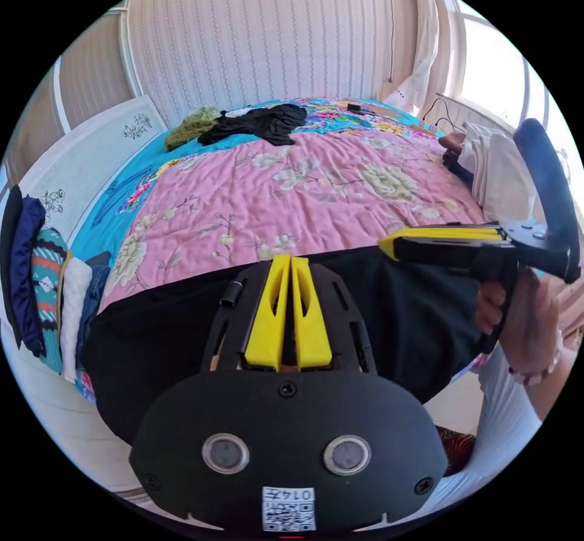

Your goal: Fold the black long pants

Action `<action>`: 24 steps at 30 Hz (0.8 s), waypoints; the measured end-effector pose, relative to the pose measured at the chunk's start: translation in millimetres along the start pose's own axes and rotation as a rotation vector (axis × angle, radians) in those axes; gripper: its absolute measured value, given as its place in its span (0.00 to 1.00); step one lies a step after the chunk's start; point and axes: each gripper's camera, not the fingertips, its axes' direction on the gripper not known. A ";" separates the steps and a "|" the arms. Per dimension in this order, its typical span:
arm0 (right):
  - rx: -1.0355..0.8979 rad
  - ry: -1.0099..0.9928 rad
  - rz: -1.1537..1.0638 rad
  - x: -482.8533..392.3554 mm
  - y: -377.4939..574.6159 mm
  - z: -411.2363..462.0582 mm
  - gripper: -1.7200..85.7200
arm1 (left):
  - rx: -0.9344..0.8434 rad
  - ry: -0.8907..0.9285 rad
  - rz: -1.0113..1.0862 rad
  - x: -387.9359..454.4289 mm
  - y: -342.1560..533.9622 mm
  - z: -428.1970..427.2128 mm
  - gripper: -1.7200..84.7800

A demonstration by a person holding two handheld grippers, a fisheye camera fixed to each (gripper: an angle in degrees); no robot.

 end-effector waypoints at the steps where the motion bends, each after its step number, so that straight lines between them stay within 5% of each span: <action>1: -0.006 -0.002 0.019 0.2 3.1 -0.8 0.02 | -0.002 -0.004 0.030 15.7 9.4 1.5 0.01; 6: -0.018 -0.085 0.129 28.8 27.3 -10.0 0.02 | 0.006 -0.016 0.063 53.8 45.9 9.6 0.01; 10: 0.012 -0.166 0.139 56.0 44.9 -20.4 0.02 | 0.030 -0.328 -0.099 70.5 69.4 17.1 0.01; 16: 0.068 -0.283 0.136 101.3 69.0 -39.3 0.02 | -0.069 -0.440 -0.112 79.0 89.1 25.0 0.01; 20: 0.093 -0.362 0.118 121.3 81.3 -49.5 0.02 | -0.173 -0.383 -0.126 75.8 93.7 26.2 0.01; 24: 0.064 -0.354 0.045 119.1 90.0 -52.9 0.02 | -0.165 -0.057 -0.043 71.1 104.2 24.8 0.01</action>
